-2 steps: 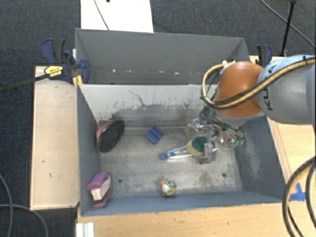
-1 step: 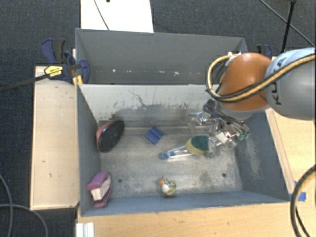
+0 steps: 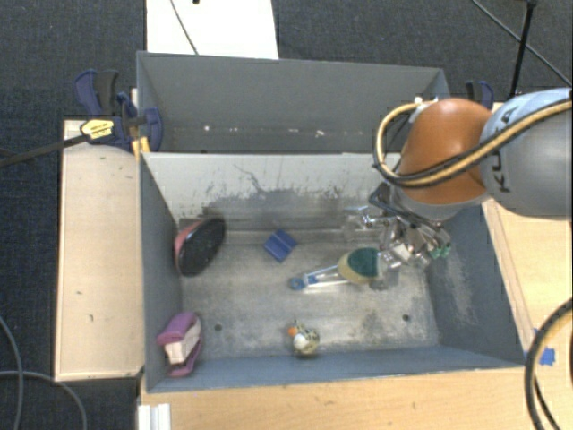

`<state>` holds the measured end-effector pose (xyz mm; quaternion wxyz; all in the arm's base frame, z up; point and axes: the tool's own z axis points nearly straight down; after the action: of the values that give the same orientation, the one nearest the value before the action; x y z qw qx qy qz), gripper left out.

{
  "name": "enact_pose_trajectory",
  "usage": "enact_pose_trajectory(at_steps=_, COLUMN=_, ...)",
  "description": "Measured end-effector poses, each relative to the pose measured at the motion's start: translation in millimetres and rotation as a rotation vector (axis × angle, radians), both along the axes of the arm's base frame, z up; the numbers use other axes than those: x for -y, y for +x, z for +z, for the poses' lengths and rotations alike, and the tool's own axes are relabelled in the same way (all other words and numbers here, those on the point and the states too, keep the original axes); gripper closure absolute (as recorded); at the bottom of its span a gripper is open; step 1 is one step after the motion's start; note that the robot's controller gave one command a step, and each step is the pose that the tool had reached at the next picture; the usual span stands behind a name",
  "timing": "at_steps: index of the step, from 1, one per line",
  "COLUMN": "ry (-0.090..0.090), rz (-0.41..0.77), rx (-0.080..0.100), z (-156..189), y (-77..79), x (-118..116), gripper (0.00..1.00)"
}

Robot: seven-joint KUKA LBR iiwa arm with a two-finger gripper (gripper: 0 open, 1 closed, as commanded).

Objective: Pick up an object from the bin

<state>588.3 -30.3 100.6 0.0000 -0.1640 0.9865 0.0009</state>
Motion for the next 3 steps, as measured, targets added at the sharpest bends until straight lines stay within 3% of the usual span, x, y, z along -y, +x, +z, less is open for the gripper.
enact_pose_trajectory(at_steps=1, ry=-0.001, rz=0.035, rx=-0.002, z=-31.7, y=1.5, x=-1.5, gripper=0.00)
enact_pose_trajectory(at_steps=2, ry=-0.001, rz=0.034, rx=0.000, z=-31.1, y=2.2, x=-1.4, gripper=0.00)
enact_pose_trajectory(at_steps=3, ry=-0.001, rz=0.034, rx=-0.001, z=-31.3, y=2.1, x=-1.4, gripper=1.00)
